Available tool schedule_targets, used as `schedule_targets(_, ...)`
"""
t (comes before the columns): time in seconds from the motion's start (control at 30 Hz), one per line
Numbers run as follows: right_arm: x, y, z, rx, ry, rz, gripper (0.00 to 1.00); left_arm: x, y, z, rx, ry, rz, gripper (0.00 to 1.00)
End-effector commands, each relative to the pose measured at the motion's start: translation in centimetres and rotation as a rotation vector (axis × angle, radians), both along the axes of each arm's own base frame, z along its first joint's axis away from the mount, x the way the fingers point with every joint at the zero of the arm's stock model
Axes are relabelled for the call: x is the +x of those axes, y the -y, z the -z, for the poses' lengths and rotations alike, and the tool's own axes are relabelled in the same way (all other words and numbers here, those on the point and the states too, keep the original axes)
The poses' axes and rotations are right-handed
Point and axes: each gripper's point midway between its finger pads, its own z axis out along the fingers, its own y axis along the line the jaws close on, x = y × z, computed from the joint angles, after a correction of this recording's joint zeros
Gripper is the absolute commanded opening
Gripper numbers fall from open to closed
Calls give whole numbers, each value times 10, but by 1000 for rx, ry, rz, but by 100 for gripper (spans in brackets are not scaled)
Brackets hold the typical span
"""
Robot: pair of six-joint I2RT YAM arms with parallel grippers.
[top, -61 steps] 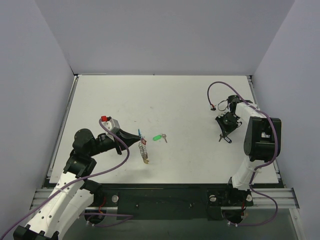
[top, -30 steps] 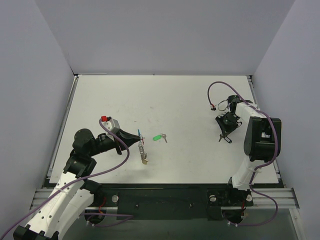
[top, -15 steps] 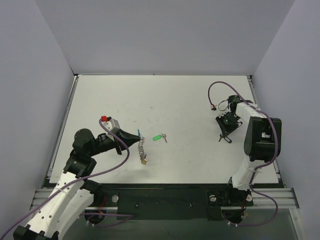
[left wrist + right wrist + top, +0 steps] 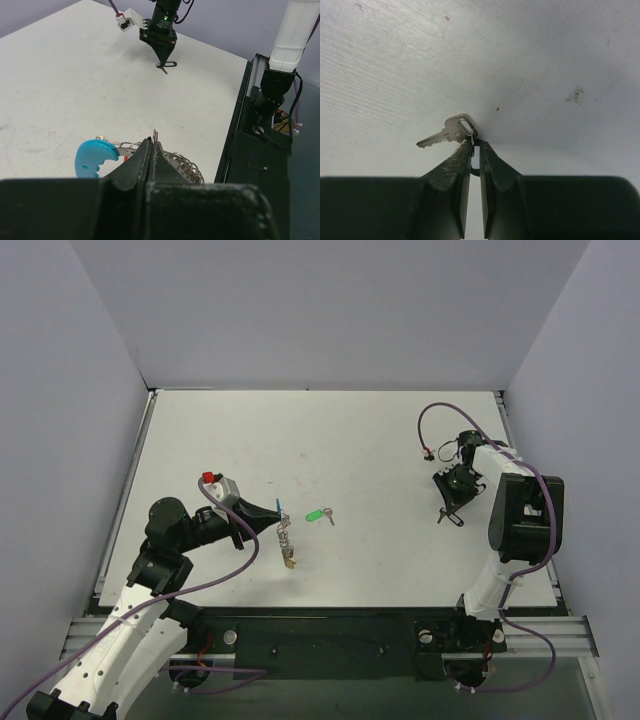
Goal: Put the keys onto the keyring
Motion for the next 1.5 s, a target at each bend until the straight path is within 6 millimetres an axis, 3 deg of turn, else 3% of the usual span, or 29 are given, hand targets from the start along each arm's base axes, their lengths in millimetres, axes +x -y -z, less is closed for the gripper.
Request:
schedule_targets(0.0, -7, -2, -12, 14, 1, 12, 9, -2, 1, -23, -28, 90, 16, 0)
schedule_targets(0.83, -11, -6, -16, 31, 4, -17, 0, -2, 1, -22, -26, 90, 18, 0)
schedule_targets(1.13, -12, -8, -49, 47, 127, -29, 0, -2, 0, -22, -26, 92, 16, 0)
schedule_targets(1.47, -22, -35, -114, 155, 315, -107, 0, -4, -1, -26, -38, 118, 12, 0)
